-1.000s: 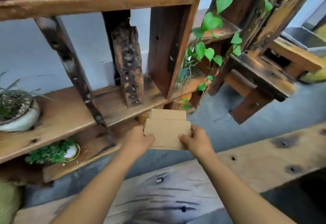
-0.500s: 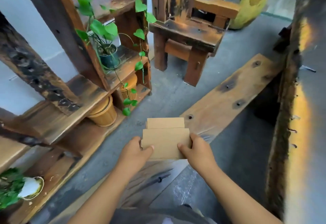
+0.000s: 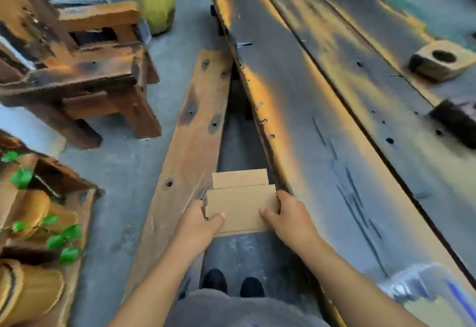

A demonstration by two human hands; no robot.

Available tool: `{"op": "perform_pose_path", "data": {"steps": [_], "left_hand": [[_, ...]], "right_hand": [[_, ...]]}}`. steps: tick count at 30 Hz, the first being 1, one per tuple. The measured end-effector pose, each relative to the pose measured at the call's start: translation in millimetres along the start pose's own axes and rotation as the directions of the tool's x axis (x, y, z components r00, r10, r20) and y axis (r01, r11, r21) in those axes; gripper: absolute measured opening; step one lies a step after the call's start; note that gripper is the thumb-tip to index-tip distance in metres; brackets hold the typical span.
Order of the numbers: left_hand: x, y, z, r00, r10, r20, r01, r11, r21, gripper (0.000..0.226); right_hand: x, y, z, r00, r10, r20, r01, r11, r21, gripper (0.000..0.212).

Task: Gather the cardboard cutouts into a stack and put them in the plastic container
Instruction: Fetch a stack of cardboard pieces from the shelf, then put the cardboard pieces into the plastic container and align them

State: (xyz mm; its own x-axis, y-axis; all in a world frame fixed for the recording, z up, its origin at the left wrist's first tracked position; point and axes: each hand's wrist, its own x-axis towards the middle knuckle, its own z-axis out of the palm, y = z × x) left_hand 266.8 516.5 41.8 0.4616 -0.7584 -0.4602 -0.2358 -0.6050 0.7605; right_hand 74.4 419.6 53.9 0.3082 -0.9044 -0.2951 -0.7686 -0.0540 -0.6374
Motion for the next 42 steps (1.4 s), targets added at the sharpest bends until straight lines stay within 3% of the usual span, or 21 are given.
{"op": "perform_pose_path", "data": {"steps": [4, 9, 14, 22, 28, 32, 42], "left_hand": [[26.0, 36.6, 38.8, 0.982, 0.081, 0.169, -0.107, 0.983, 0.152, 0.024], [49.1, 72.0, 73.8, 0.925, 0.162, 0.343, -0.274, 0.911, 0.309, 0.029], [66.6, 98.6, 100.7, 0.802, 0.200, 0.563, -0.448, 0.824, 0.345, 0.028], [40.6, 119.0, 161.8, 0.586, 0.198, 0.785, -0.625, 0.728, 0.283, 0.030], [-12.0, 129.8, 217.9, 0.500, 0.195, 0.844, -0.718, 0.638, 0.278, 0.030], [-52.7, 139.6, 262.4, 0.467, 0.175, 0.867, -0.736, 0.620, 0.271, 0.030], [-121.2, 151.7, 351.4, 0.477, 0.111, 0.872, -0.736, 0.593, 0.327, 0.023]], "right_hand": [[-15.4, 39.7, -25.1, 0.975, 0.180, -0.129, -0.178, 0.984, 0.029, 0.028], [-34.3, 62.9, -39.3, 0.891, 0.382, -0.244, -0.357, 0.923, 0.141, 0.028], [-58.3, 67.0, -41.2, 0.758, 0.568, -0.321, -0.499, 0.821, 0.276, 0.024], [-119.3, 88.3, -37.6, 0.497, 0.764, -0.412, -0.566, 0.645, 0.513, 0.027], [-173.9, 129.5, -49.9, 0.367, 0.803, -0.469, -0.567, 0.593, 0.572, 0.021], [-208.9, 169.2, -67.2, 0.357, 0.816, -0.456, -0.556, 0.577, 0.598, 0.019], [-257.1, 256.7, -107.9, 0.367, 0.851, -0.376, -0.575, 0.525, 0.628, 0.028]]}}
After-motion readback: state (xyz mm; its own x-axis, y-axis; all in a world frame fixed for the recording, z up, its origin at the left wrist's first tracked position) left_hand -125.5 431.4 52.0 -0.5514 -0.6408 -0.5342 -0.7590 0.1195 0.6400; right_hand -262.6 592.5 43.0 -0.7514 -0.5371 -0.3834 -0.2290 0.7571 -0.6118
